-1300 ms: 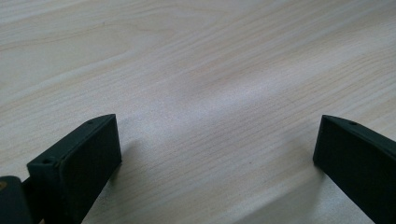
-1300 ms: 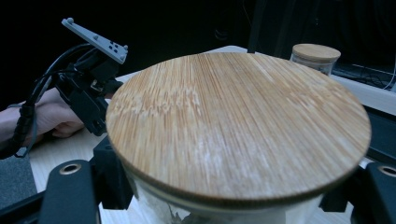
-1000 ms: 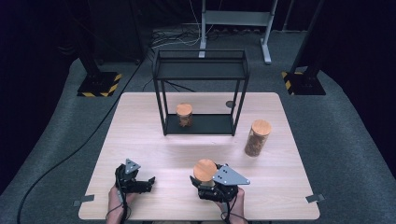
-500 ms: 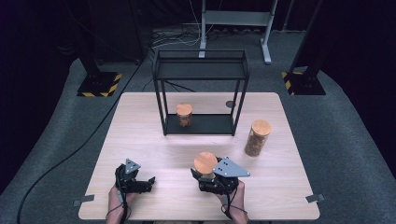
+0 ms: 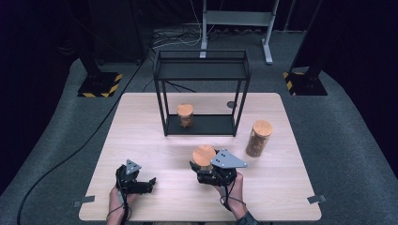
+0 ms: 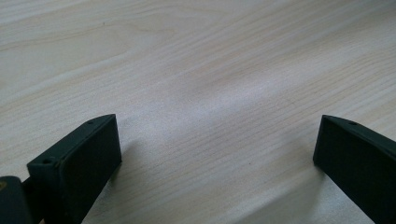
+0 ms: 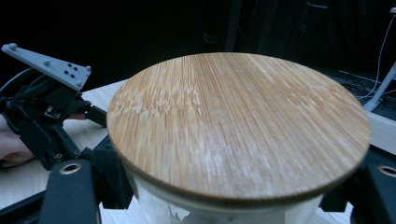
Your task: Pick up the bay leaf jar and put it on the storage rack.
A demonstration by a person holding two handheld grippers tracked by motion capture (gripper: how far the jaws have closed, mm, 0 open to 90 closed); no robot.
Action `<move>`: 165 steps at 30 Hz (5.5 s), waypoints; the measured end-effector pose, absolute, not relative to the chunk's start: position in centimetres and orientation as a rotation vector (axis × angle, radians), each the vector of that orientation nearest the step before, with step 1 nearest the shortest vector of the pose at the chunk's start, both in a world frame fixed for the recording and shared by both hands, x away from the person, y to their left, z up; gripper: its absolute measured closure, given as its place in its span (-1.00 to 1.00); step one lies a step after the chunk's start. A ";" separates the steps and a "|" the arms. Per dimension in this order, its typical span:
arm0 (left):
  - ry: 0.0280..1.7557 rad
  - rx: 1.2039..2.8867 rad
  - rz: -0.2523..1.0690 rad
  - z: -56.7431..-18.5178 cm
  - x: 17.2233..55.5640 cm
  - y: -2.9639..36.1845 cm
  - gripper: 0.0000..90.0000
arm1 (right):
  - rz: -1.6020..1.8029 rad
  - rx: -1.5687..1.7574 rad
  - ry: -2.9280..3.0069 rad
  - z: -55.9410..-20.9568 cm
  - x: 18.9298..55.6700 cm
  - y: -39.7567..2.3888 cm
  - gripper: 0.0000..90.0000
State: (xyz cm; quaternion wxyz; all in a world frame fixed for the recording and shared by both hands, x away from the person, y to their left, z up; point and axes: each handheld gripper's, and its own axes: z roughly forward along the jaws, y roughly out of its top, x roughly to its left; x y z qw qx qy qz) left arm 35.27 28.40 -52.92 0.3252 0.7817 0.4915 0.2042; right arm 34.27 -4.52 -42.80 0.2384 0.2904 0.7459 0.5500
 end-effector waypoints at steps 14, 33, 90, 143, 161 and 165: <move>1.289 2.049 0.535 -52.9 35.3 28.4 -0.99 | 1.502 0.809 2.019 -42.0 36.1 -5.0 -0.46; 1.289 2.048 0.535 -52.9 35.3 28.4 -0.99 | 1.484 0.827 1.998 -41.2 38.5 -5.1 -0.46; 1.289 2.048 0.536 -52.9 35.3 28.4 -0.99 | 1.478 0.884 1.970 -41.3 44.0 -4.7 -0.46; 1.288 2.049 0.536 -52.9 35.3 28.4 -0.99 | 1.450 0.957 1.958 -41.0 49.4 -3.3 -0.45; 1.286 2.049 0.537 -52.9 35.3 28.4 -0.99 | 1.442 0.987 1.945 -41.2 50.8 -3.1 -0.45; 1.287 2.049 0.537 -52.9 35.3 28.4 -0.99 | 1.439 1.005 1.941 -41.3 51.2 -3.2 -0.45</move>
